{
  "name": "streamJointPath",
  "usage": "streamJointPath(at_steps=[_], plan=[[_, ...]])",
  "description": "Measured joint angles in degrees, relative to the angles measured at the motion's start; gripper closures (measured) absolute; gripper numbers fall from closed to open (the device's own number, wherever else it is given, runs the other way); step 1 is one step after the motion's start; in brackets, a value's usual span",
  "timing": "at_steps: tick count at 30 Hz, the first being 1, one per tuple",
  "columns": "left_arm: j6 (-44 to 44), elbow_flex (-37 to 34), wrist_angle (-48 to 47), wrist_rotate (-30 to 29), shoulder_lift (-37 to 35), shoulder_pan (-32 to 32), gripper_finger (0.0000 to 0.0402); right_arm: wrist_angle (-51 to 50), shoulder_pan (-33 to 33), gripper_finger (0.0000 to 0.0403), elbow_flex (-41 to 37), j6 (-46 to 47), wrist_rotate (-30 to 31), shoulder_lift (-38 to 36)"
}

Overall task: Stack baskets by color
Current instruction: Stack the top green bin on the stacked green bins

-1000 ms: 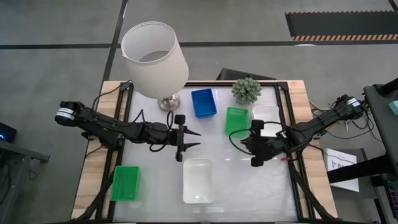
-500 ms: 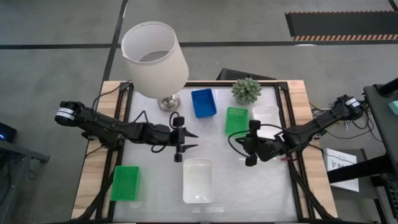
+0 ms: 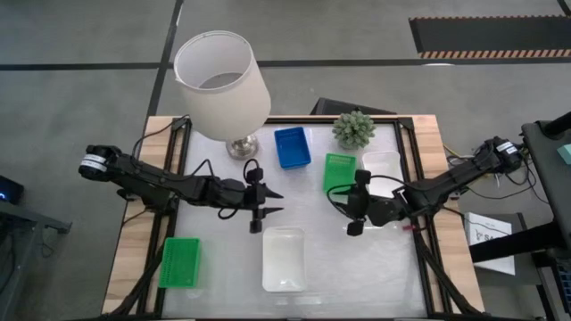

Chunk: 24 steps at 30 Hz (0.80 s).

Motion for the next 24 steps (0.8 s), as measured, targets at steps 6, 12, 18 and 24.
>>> streamJointPath(at_steps=[6, 12, 18, 24], plan=[[0.0, 0.0, 1.0, 0.0, 0.0, 0.0, 0.0258, -1.7, -4.8, 0.026, 0.0, 3.3, -4.3, 2.2], [0.0, 0.0, 1.1, 0.0, 0.0, 0.0, 0.0258, -5.2, -10.7, 0.0244, 0.2, 4.0, -10.1, 9.2], [0.1, 0.0, 0.6, 0.0, 0.0, 0.0, 0.0258, -10.1, -16.3, 0.0239, 0.7, 5.3, -14.4, 13.6], [0.4, 0.0, 0.5, 0.0, 0.0, 0.0, 0.0258, -9.5, -19.5, 0.025, 0.7, 4.8, -18.4, 16.8]])
